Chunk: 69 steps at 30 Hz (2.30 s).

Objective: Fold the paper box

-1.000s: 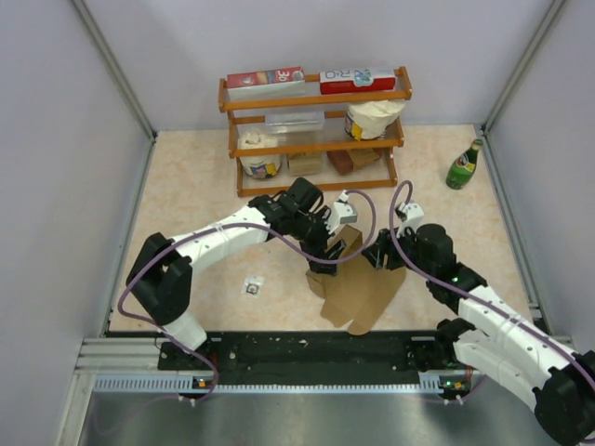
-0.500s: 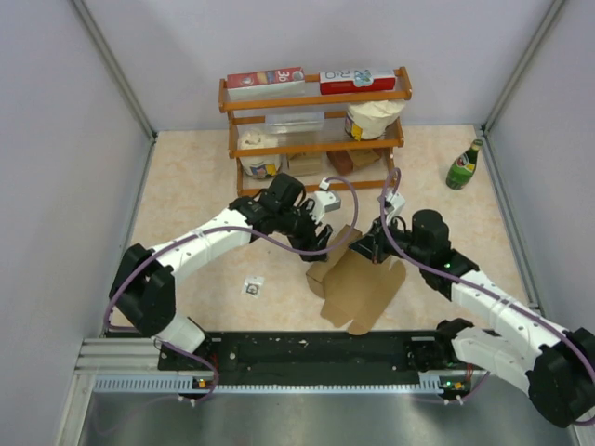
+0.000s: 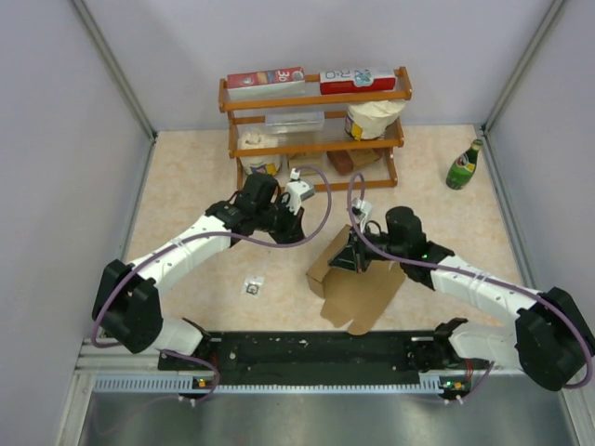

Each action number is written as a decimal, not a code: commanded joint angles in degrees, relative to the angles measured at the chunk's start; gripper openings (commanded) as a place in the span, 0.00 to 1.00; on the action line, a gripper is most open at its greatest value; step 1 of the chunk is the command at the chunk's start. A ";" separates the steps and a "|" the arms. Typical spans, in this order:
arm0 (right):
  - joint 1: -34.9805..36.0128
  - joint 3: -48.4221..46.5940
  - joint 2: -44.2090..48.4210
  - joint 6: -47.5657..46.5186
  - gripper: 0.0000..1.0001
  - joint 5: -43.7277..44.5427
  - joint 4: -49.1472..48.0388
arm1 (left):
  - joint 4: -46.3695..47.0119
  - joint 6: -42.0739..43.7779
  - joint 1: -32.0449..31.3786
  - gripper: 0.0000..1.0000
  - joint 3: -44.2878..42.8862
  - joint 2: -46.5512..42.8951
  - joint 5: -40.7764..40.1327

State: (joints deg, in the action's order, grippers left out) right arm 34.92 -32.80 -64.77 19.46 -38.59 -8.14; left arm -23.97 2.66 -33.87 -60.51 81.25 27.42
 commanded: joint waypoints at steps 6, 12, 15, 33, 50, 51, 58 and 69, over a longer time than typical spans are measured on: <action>4.63 -3.06 -6.06 -2.41 0.00 -1.40 -2.23 | 2.78 -0.11 0.29 0.00 1.10 -1.36 1.76; 5.16 -2.54 -5.98 -4.52 0.00 0.62 1.37 | 2.96 -0.46 0.64 0.00 1.27 -1.27 1.32; 5.16 -1.48 -5.72 -5.23 0.00 1.14 2.16 | 3.40 -0.90 0.65 0.00 1.36 -0.92 1.50; 5.16 -1.74 -2.21 -7.51 0.00 -1.39 7.87 | 3.93 -1.07 1.00 0.00 1.10 0.40 2.29; 5.16 -8.60 -8.43 -1.97 0.00 0.35 -1.09 | 6.83 -5.56 6.27 0.00 3.99 -0.66 3.34; 5.16 -8.60 -8.96 -2.23 0.00 0.70 -0.74 | 6.83 -5.47 6.36 0.00 4.26 -0.83 3.26; 5.16 -7.20 -10.64 -4.69 0.00 3.25 3.12 | 6.92 -5.56 7.06 0.00 5.14 -0.40 3.69; 5.16 -7.02 -11.52 -9.09 0.00 6.24 11.13 | 6.30 -5.20 7.15 0.00 4.44 0.92 4.48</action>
State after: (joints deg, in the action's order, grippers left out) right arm 39.33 -39.09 -75.42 12.97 -33.67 0.56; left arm -19.42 -2.85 -27.03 -55.59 81.38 30.61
